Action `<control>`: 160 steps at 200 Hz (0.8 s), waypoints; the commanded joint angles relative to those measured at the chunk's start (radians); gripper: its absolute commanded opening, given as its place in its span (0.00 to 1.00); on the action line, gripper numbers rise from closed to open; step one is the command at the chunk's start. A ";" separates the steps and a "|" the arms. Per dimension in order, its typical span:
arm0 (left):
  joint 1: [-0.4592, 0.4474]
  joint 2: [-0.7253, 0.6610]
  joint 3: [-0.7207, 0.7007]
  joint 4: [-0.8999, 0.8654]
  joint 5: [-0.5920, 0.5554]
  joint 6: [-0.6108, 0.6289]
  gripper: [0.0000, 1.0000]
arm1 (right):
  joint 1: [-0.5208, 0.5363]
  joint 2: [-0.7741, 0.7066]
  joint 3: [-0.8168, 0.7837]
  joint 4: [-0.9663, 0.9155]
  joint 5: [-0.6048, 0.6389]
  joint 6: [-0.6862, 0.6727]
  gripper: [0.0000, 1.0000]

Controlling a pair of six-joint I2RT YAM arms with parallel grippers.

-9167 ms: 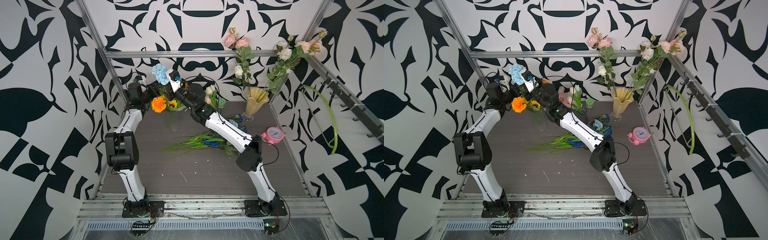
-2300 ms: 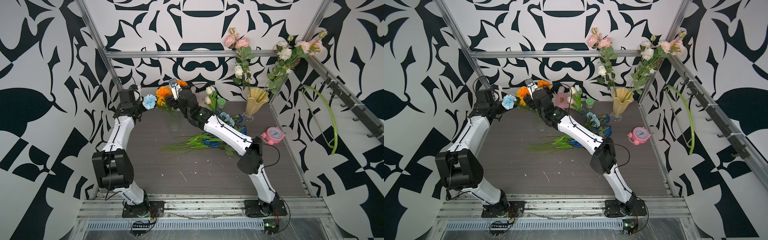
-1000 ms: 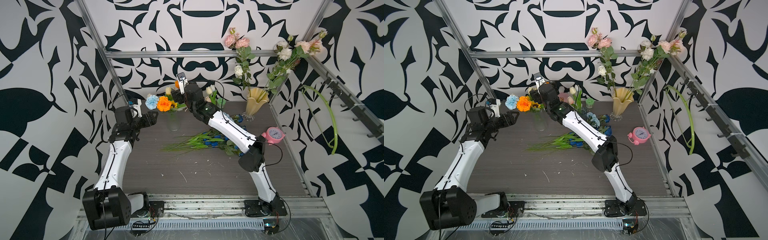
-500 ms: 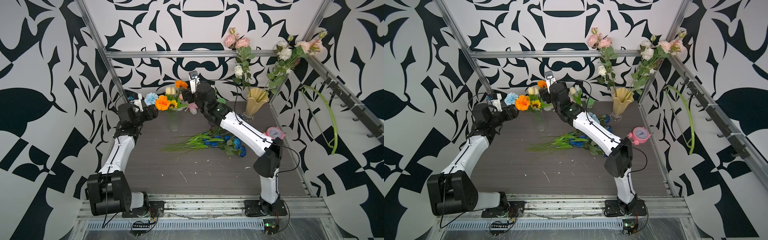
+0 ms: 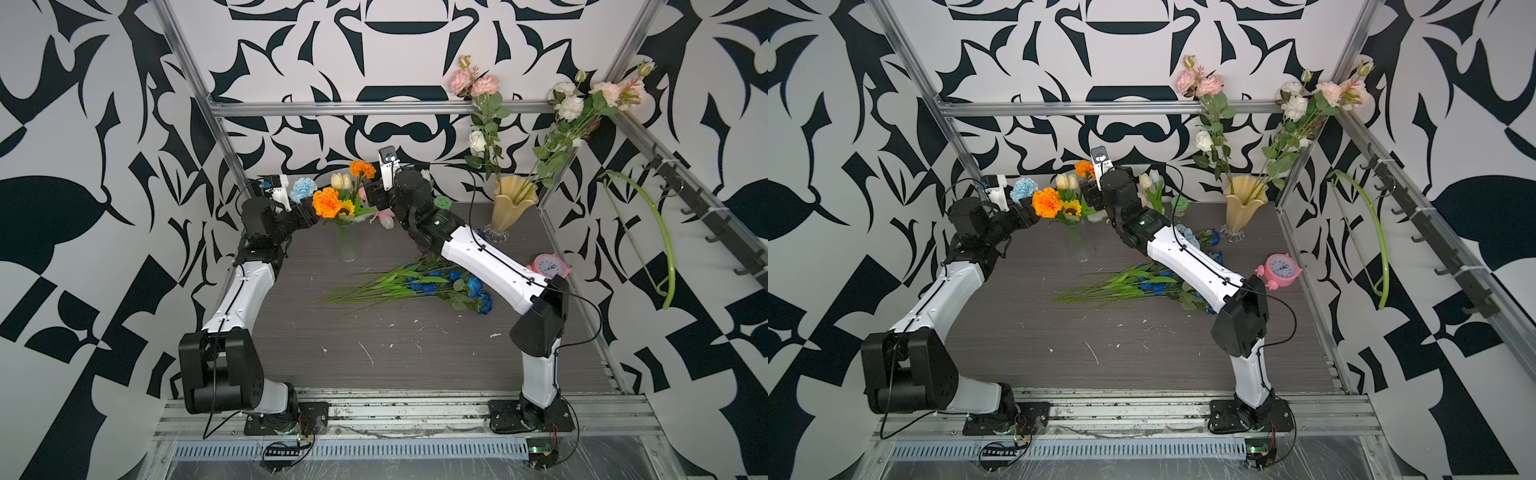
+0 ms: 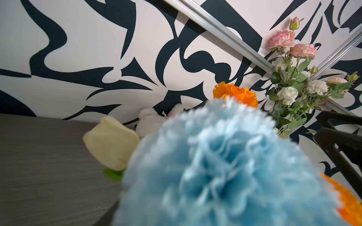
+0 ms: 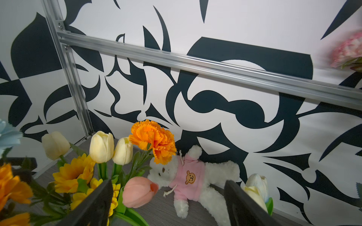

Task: Pick out blue flowers from the vase
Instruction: Pick up the flower from the vase.

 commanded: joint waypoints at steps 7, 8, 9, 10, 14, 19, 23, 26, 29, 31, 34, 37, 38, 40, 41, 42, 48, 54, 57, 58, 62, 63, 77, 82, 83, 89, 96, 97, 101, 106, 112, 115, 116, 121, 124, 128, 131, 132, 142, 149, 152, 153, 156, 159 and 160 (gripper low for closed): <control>-0.014 0.040 0.054 0.021 0.023 0.001 0.57 | -0.005 -0.060 -0.022 0.046 0.011 0.008 0.86; -0.014 0.041 0.056 0.021 0.023 0.001 0.57 | -0.006 -0.061 -0.023 0.046 0.011 0.008 0.87; -0.014 0.041 0.057 0.021 0.023 0.002 0.57 | -0.006 -0.062 -0.023 0.046 0.011 0.007 0.87; -0.016 0.043 0.058 0.021 0.023 0.002 0.57 | -0.005 -0.063 -0.024 0.047 0.011 0.007 0.87; -0.016 0.048 0.063 0.021 0.023 0.003 0.56 | -0.005 -0.066 -0.029 0.050 0.011 0.007 0.86; -0.019 0.054 0.068 0.021 0.023 0.004 0.55 | -0.007 -0.069 -0.034 0.050 0.011 0.007 0.86; -0.020 0.058 0.073 0.021 0.024 0.005 0.54 | -0.007 -0.072 -0.038 0.051 0.012 0.008 0.86; -0.020 0.062 0.077 0.021 0.024 0.005 0.53 | -0.008 -0.074 -0.040 0.052 0.012 0.007 0.87; -0.021 0.065 0.080 0.021 0.024 0.005 0.52 | -0.008 -0.076 -0.043 0.052 0.012 0.006 0.86; -0.022 0.068 0.082 0.020 0.024 0.005 0.51 | -0.008 -0.076 -0.043 0.053 0.014 0.006 0.86; -0.022 0.072 0.086 0.018 0.026 0.005 0.49 | -0.008 -0.079 -0.046 0.054 0.015 0.005 0.86; -0.022 0.074 0.090 0.018 0.027 0.005 0.47 | -0.009 -0.080 -0.049 0.056 0.015 0.006 0.86; -0.022 0.075 0.091 0.018 0.027 0.005 0.47 | -0.010 -0.081 -0.049 0.056 0.015 0.005 0.86; -0.021 0.077 0.094 0.016 0.029 0.005 0.46 | -0.010 -0.082 -0.050 0.056 0.016 0.005 0.86; -0.022 0.078 0.095 0.015 0.029 0.005 0.45 | -0.010 -0.082 -0.052 0.056 0.016 0.005 0.86; -0.022 0.078 0.097 0.015 0.029 0.005 0.44 | -0.010 -0.083 -0.053 0.056 0.016 0.004 0.86; -0.022 0.082 0.104 0.012 0.033 0.005 0.41 | -0.011 -0.087 -0.056 0.058 0.016 0.004 0.86; -0.022 0.082 0.111 0.006 0.034 0.006 0.39 | -0.013 -0.089 -0.059 0.057 0.016 0.004 0.86; -0.022 0.083 0.115 0.003 0.034 0.008 0.39 | -0.014 -0.091 -0.061 0.057 0.016 0.004 0.86; -0.021 0.082 0.116 0.003 0.033 0.009 0.39 | -0.014 -0.091 -0.062 0.056 0.016 0.004 0.86; -0.022 0.079 0.120 0.000 0.031 0.012 0.39 | -0.014 -0.093 -0.063 0.058 0.016 0.005 0.86; -0.022 0.078 0.122 -0.003 0.031 0.013 0.38 | -0.015 -0.093 -0.063 0.059 0.016 0.005 0.86; -0.022 0.063 0.141 -0.019 0.025 0.021 0.39 | -0.018 -0.097 -0.071 0.062 0.016 0.005 0.86; -0.022 0.056 0.151 -0.032 0.023 0.027 0.38 | -0.018 -0.098 -0.074 0.062 0.016 0.005 0.86; -0.022 0.054 0.153 -0.035 0.023 0.029 0.38 | -0.018 -0.098 -0.074 0.062 0.015 0.004 0.86; -0.022 0.045 0.167 -0.054 0.020 0.040 0.35 | -0.019 -0.100 -0.077 0.063 0.016 0.005 0.86; -0.022 0.036 0.186 -0.079 0.014 0.055 0.29 | -0.019 -0.103 -0.084 0.065 0.016 0.005 0.86; -0.022 0.035 0.188 -0.082 0.014 0.057 0.28 | -0.019 -0.102 -0.085 0.066 0.016 0.005 0.86; -0.022 0.031 0.198 -0.097 0.010 0.067 0.25 | -0.019 -0.106 -0.090 0.070 0.017 0.005 0.86; -0.022 0.029 0.211 -0.111 0.007 0.078 0.23 | -0.019 -0.108 -0.097 0.073 0.018 0.007 0.86; -0.022 0.028 0.227 -0.132 0.006 0.091 0.22 | -0.020 -0.112 -0.105 0.079 0.018 0.009 0.86; -0.022 0.027 0.236 -0.140 0.006 0.097 0.22 | -0.020 -0.115 -0.109 0.082 0.017 0.009 0.86; -0.021 0.028 0.238 -0.142 0.006 0.099 0.21 | -0.020 -0.115 -0.112 0.082 0.017 0.010 0.86; -0.022 0.030 0.251 -0.157 0.007 0.107 0.21 | -0.021 -0.119 -0.118 0.087 0.017 0.012 0.86; -0.022 0.031 0.259 -0.165 0.008 0.111 0.21 | -0.022 -0.121 -0.123 0.090 0.017 0.011 0.86; -0.022 0.034 0.269 -0.173 0.009 0.117 0.19 | -0.022 -0.124 -0.127 0.093 0.018 0.012 0.86; -0.022 0.035 0.278 -0.181 0.010 0.121 0.18 | -0.022 -0.126 -0.130 0.095 0.017 0.013 0.86; -0.022 0.036 0.280 -0.183 0.010 0.123 0.17 | -0.022 -0.126 -0.131 0.096 0.018 0.013 0.86; -0.022 0.042 0.305 -0.204 0.008 0.136 0.17 | -0.024 -0.131 -0.138 0.098 0.019 0.015 0.86; -0.022 0.043 0.319 -0.217 0.003 0.150 0.16 | -0.025 -0.136 -0.142 0.098 0.019 0.015 0.86; -0.021 0.042 0.325 -0.220 0.002 0.155 0.16 | -0.026 -0.137 -0.144 0.100 0.018 0.015 0.86; -0.021 0.042 0.327 -0.221 0.002 0.157 0.16 | -0.027 -0.137 -0.145 0.100 0.019 0.015 0.86; -0.021 0.043 0.331 -0.223 0.001 0.160 0.16 | -0.027 -0.139 -0.146 0.100 0.019 0.016 0.86; -0.021 0.043 0.337 -0.226 -0.001 0.164 0.16 | -0.028 -0.142 -0.149 0.101 0.018 0.015 0.86; -0.021 0.043 0.339 -0.228 -0.001 0.166 0.16 | -0.028 -0.143 -0.150 0.102 0.018 0.015 0.86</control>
